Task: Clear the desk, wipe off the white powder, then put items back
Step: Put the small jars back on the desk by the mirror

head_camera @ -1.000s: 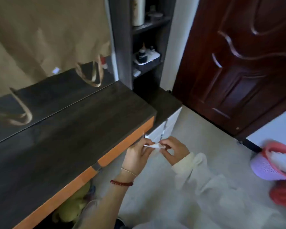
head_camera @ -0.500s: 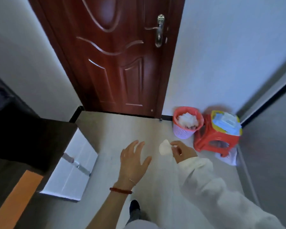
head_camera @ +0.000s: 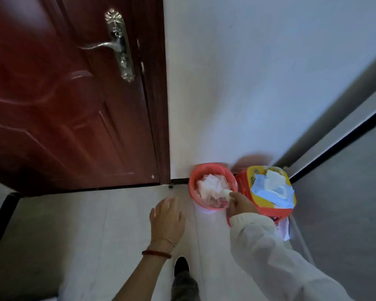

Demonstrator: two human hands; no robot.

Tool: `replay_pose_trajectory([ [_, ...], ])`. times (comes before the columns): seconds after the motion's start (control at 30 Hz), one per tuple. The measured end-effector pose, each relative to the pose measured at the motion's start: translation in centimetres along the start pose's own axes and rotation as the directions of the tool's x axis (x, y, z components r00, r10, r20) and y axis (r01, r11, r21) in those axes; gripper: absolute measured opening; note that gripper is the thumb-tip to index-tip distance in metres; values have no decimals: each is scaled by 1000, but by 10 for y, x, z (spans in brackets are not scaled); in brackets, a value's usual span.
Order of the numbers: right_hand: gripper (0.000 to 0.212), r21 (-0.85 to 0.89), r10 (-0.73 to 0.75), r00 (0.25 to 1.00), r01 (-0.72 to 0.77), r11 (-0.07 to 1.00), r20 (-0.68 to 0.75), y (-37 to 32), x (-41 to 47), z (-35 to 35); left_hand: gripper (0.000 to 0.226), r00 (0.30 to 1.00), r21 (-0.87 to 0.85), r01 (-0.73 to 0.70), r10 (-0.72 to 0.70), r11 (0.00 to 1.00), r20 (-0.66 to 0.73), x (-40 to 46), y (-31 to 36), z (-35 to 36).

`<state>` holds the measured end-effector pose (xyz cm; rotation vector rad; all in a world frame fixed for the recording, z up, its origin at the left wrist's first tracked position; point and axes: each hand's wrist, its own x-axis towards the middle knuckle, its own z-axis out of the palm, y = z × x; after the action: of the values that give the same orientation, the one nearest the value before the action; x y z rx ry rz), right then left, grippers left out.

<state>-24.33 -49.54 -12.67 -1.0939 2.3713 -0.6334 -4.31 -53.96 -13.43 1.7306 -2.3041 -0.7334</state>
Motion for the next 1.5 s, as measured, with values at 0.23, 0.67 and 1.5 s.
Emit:
replay_pose_trajectory([
  [0.23,66,-337,63,946,51,940,318,10,155,51,49,999,83,-1,-3,997,47,141,-1,31],
  [0.67,30,120,-925,306,951,285,-227,-244,152,20,38,821,-68,218,-221,973,-526,144,-12,-124],
  [1.5,38,646,-905,-291,633,-426,-311,-585,-406,118,36,-190,-411,777,-445,477,-875,-375,-222,-416],
])
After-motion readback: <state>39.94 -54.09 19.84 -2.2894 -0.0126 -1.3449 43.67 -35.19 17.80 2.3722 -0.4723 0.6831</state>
